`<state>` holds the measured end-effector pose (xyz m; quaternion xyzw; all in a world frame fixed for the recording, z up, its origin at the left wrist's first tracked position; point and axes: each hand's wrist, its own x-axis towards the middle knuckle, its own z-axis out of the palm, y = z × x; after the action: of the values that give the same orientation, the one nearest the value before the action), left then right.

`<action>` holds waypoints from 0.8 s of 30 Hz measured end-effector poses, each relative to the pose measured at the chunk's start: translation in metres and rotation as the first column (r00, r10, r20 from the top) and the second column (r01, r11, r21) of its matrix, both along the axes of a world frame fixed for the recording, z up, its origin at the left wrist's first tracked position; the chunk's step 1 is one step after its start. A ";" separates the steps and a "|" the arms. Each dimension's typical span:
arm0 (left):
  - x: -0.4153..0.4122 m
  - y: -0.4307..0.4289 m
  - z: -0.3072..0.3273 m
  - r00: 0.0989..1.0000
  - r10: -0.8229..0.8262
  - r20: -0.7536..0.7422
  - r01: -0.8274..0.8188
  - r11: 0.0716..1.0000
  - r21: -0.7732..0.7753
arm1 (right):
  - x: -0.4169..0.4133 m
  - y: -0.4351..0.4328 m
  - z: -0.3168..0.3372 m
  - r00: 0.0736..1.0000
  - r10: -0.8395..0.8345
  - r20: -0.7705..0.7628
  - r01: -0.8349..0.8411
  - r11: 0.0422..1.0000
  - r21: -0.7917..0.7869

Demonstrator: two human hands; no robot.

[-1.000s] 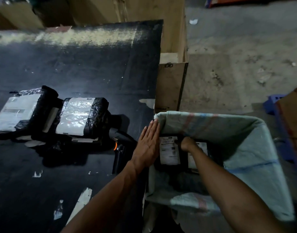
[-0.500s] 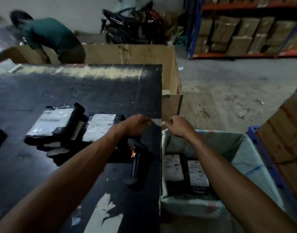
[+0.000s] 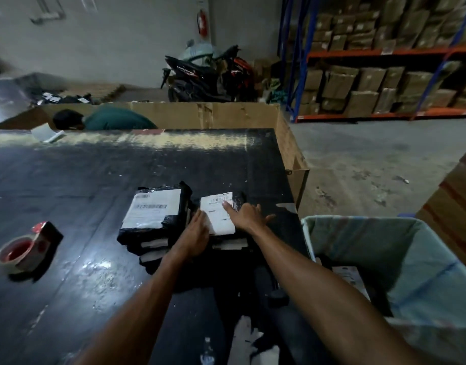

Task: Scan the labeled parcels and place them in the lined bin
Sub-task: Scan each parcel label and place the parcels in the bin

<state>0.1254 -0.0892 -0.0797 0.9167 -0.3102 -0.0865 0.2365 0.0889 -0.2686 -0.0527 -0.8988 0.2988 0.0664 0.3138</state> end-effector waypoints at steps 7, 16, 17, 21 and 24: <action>-0.005 0.007 0.005 0.970 -0.018 -0.244 -0.119 0.836 -0.535 | -0.026 0.047 0.035 0.858 -0.167 0.486 0.148 0.986 0.077; -0.013 -0.019 0.015 0.753 0.039 -0.657 -0.531 0.627 -0.570 | -0.108 0.008 -0.013 0.767 -0.306 0.564 0.075 0.915 0.396; -0.020 -0.018 0.016 0.735 0.022 -0.678 -0.534 0.634 -0.559 | -0.113 0.005 -0.018 0.784 -0.294 0.546 0.074 0.919 0.388; -0.047 -0.010 -0.007 0.718 -0.040 -0.695 -0.502 0.662 -0.556 | -0.129 -0.013 -0.041 0.795 -0.407 0.450 0.349 0.913 0.210; -0.064 -0.002 -0.029 0.698 -0.035 -0.715 -0.497 0.696 -0.518 | -0.133 -0.021 -0.056 0.870 -0.431 0.240 0.439 0.898 0.020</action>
<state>0.0611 -0.0914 -0.1088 0.7001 -0.0828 -0.2611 0.6594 -0.0440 -0.2894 -0.1088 -0.8152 0.4546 -0.1196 0.3384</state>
